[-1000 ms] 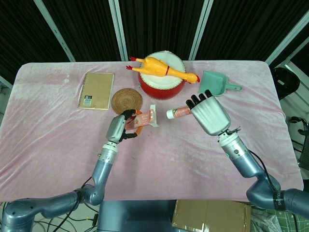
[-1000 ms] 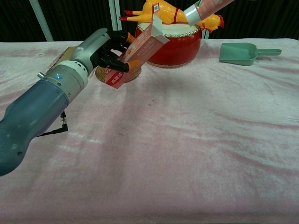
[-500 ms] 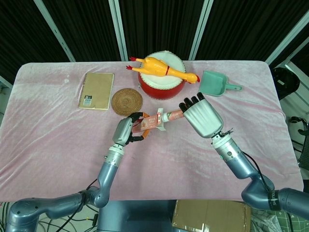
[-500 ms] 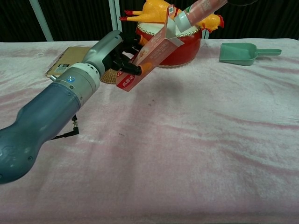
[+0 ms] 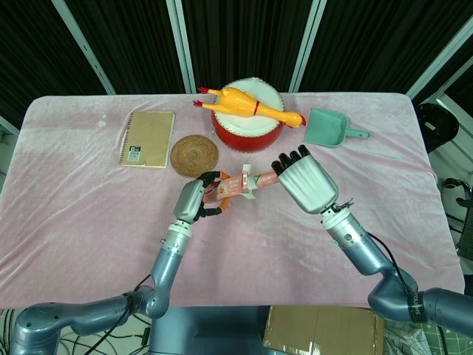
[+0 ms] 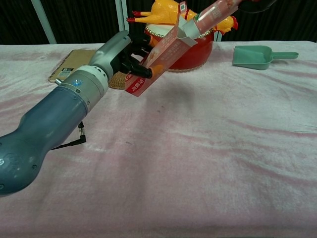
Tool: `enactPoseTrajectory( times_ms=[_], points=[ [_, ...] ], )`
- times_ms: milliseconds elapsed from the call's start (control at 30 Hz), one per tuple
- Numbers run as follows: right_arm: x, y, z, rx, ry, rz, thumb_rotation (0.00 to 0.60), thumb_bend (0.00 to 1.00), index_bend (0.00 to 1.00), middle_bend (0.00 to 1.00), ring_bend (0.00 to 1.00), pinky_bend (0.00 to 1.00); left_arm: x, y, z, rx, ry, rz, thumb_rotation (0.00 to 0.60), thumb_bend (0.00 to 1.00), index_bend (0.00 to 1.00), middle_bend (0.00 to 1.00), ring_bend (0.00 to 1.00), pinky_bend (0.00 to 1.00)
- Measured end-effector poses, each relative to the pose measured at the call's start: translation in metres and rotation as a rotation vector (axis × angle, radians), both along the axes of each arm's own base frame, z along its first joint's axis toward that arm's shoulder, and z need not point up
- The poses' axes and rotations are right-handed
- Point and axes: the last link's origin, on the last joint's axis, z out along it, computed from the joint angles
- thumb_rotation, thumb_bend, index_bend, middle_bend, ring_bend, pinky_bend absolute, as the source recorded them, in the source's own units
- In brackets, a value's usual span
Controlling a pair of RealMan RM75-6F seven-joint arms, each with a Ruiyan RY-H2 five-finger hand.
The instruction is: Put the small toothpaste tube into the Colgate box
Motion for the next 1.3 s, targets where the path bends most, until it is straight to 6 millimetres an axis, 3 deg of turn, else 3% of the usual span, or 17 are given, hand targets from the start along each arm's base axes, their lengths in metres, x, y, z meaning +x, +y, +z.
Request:
enactPoseTrajectory(
  times_ms=[733, 1300],
  points=[
    [0.000, 0.000, -0.001, -0.024, 0.048, 0.041, 0.600, 0.39, 0.65, 0.60, 0.56, 0.52, 0.015, -0.005, -0.010, -0.017, -0.005, -0.005, 0.600, 0.42, 0.39, 0.32, 0.23, 0.33],
    [-0.004, 0.002, -0.006, -0.036, 0.144, 0.104, 0.600, 0.39, 0.65, 0.60, 0.56, 0.52, 0.020, -0.004, 0.000, -0.006, 0.002, -0.011, 0.600, 0.42, 0.39, 0.32, 0.23, 0.33]
  ],
)
